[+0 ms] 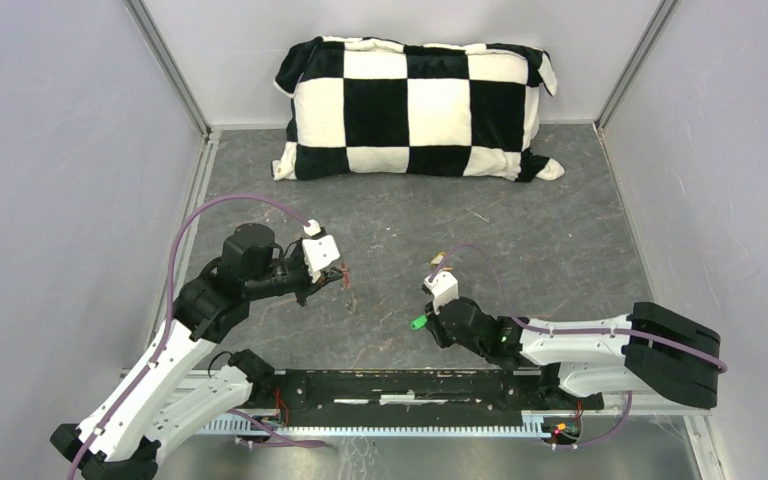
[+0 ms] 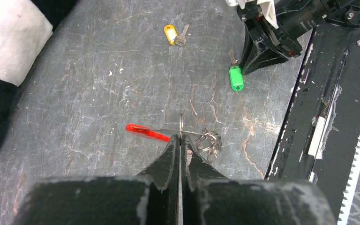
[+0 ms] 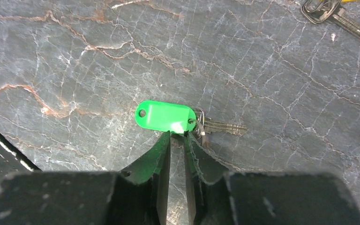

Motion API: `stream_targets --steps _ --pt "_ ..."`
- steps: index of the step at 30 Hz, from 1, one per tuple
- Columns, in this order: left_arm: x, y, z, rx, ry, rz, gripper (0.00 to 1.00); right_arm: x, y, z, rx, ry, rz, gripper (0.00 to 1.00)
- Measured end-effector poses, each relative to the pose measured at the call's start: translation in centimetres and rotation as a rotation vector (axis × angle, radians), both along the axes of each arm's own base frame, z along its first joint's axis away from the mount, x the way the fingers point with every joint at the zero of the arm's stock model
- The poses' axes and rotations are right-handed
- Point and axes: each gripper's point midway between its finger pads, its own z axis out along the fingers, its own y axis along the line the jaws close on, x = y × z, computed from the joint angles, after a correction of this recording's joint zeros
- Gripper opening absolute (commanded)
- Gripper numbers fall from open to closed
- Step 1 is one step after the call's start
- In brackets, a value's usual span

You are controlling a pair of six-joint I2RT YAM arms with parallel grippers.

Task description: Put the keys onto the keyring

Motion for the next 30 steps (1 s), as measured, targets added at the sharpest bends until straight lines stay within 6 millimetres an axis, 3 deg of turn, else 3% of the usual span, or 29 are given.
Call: stream_targets --steps 10,30 --pt "0.0 0.0 0.0 -0.004 0.008 0.002 0.02 0.1 0.3 1.1 0.123 0.028 -0.006 0.33" --pt "-0.2 0.0 0.0 -0.002 0.016 0.004 0.02 0.6 0.0 0.5 0.138 0.057 -0.035 0.25"
